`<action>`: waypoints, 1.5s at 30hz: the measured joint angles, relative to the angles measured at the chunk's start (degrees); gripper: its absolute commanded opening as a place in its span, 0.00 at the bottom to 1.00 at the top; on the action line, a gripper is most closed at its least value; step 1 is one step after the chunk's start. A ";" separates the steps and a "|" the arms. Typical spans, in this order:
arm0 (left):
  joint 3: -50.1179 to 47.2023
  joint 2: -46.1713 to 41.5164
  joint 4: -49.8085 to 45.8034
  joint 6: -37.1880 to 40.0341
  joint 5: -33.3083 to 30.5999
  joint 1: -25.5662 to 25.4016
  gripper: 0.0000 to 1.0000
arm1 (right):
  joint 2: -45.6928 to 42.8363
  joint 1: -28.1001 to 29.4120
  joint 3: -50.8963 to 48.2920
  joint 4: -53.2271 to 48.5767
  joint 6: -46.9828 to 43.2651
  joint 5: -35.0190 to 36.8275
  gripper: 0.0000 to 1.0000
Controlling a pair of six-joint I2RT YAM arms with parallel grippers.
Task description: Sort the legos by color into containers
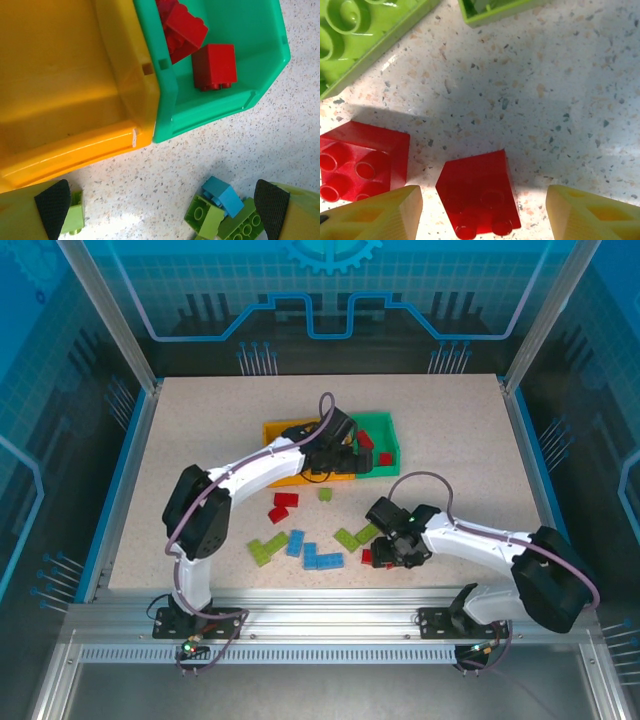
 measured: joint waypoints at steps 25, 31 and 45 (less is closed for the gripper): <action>-14.56 -10.86 -0.24 -2.58 -5.70 -0.26 0.99 | -1.99 -15.32 15.10 -1.05 -9.77 0.02 0.27; -15.10 -10.93 -1.84 -3.91 -7.63 -5.25 0.99 | 10.80 -23.15 31.78 2.29 -16.26 -0.87 0.25; -10.73 -4.35 -6.71 -9.73 -7.76 -19.52 0.99 | 40.48 -28.04 58.10 1.79 -22.36 -0.46 0.36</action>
